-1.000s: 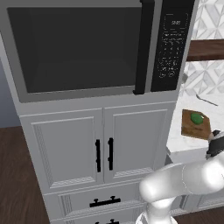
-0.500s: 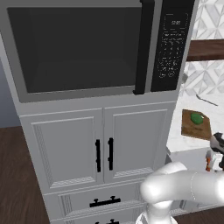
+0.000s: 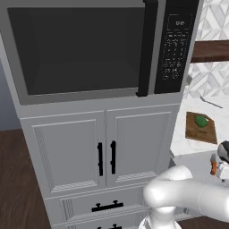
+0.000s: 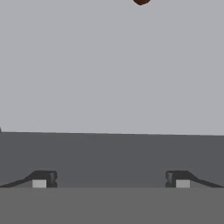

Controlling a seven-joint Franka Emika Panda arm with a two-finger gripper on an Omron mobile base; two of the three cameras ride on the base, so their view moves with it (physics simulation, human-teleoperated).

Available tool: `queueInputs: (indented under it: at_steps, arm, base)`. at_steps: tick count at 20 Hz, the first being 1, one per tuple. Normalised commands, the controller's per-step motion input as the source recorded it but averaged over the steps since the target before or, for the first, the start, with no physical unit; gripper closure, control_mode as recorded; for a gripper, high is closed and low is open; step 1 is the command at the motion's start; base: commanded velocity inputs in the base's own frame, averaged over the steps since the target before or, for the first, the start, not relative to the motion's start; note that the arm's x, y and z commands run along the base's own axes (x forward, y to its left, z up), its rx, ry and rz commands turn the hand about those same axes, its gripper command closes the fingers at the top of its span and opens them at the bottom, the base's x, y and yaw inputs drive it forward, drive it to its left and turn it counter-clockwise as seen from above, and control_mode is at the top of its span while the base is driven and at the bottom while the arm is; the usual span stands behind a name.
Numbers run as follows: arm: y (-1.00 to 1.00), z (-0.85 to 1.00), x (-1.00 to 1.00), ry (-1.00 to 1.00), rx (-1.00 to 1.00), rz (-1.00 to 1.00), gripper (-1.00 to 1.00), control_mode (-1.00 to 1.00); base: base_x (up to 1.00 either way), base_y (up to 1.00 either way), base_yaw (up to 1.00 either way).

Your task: Place the appropriate cutting tool for cutting the broccoli skin on the cutting board.

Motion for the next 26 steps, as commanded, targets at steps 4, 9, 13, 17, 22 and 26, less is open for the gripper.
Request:
queueInputs:
  at_steps: [4, 9, 13, 17, 22, 26]
  arm:
    - [0.0, -0.01, -0.38, 0.04, 0.0, 0.0, -1.0, -1.0]
    - [0.0, -0.01, -0.62, 0.17, 0.0, 0.0, -1.0, -1.0]
    - [0.0, -0.1, -0.69, 0.24, 0.0, 0.0, -1.0, -1.0]
    - [-0.01, -0.08, -0.83, 0.21, 0.0, 0.0, -1.0, -1.0]
    - [-0.06, -0.02, -1.0, 0.15, 0.0, 0.0, -1.0, -1.0]
    - [0.0, 0.06, -0.48, 0.06, 0.03, 0.0, -1.0, -1.0]
  base:
    - [0.0, 0.0, 0.0]
    - [0.0, 0.0, 0.0]
    - [0.0, 0.0, 0.0]
    - [0.0, 0.0, 0.0]
    - [0.0, 0.0, 0.0]
    - [0.0, 0.0, 0.0]
